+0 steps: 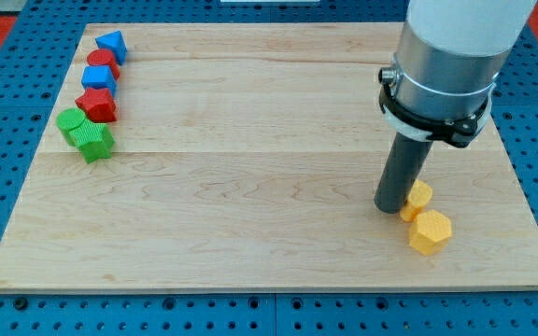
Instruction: Move the green star above the yellow heart
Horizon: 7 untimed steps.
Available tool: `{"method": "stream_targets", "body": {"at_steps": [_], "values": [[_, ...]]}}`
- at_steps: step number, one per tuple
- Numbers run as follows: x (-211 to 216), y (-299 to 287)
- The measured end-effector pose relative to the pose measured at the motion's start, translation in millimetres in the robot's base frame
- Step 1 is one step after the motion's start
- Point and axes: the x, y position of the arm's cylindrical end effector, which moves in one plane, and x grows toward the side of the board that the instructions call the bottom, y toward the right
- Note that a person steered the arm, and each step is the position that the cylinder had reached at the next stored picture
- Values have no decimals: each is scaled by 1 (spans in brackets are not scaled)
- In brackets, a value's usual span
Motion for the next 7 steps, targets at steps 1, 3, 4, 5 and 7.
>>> {"method": "stream_targets", "body": {"at_steps": [1,3,4,5,7], "values": [[-8,8],[-6,-21],[9,-84],[14,-152],[14,-257]]}}
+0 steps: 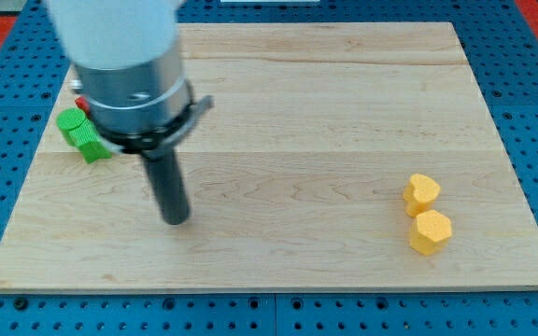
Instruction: Move the green star above the yellow heart
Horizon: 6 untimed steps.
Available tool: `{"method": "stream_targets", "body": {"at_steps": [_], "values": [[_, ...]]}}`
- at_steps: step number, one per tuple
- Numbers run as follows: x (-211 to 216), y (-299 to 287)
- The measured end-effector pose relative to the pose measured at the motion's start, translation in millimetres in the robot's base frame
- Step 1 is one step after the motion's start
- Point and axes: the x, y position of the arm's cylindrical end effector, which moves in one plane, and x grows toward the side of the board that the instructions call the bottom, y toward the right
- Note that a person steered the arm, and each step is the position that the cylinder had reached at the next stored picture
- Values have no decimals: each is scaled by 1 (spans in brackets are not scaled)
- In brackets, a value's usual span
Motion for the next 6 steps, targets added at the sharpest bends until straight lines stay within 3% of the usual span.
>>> {"method": "stream_targets", "body": {"at_steps": [2,3,5,6], "values": [[-40,-89],[-84,-101],[-86,-158],[-117,-159]]}}
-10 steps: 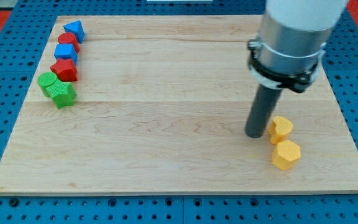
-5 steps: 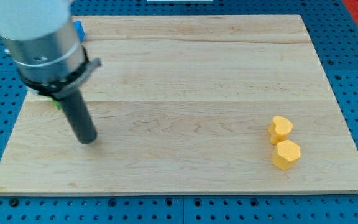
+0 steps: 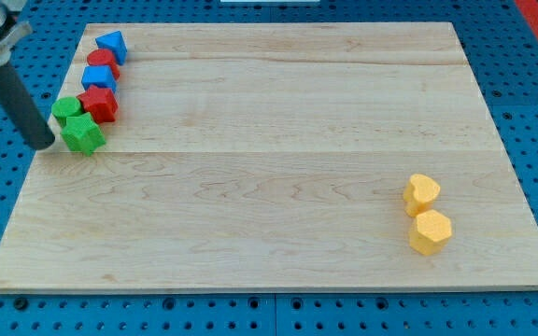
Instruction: Move the green star above the yellow heart
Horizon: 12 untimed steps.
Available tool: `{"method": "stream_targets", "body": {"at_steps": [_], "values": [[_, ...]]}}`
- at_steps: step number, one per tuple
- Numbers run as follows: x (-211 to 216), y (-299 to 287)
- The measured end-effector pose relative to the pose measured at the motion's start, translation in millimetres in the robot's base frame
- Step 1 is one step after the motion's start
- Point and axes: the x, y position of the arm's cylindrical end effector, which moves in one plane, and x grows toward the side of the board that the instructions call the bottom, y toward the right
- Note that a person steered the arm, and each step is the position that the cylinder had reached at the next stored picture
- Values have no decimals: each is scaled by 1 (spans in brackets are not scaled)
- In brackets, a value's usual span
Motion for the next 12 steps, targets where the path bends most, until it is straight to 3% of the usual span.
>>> {"method": "stream_targets", "body": {"at_steps": [2,6,9,12], "values": [[5,19],[-31,187],[-11,275],[51,293]]}}
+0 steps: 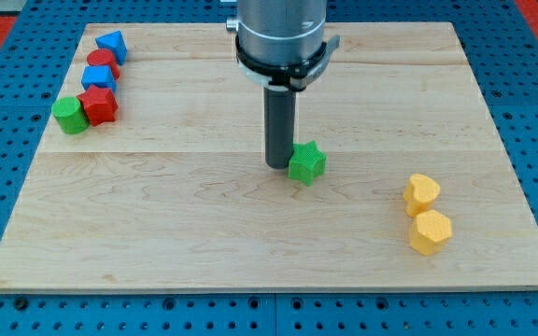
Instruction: Move the green star above the yellow heart
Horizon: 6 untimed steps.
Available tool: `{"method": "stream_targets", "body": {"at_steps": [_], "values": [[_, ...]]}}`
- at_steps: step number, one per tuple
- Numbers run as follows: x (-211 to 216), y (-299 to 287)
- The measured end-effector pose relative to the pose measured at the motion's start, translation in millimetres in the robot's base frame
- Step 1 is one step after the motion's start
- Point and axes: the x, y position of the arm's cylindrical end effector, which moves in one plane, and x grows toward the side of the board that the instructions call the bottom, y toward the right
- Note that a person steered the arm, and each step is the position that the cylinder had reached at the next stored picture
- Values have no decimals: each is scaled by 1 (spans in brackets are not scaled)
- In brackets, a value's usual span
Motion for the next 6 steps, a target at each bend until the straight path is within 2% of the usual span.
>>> {"method": "stream_targets", "body": {"at_steps": [6], "values": [[-12,93]]}}
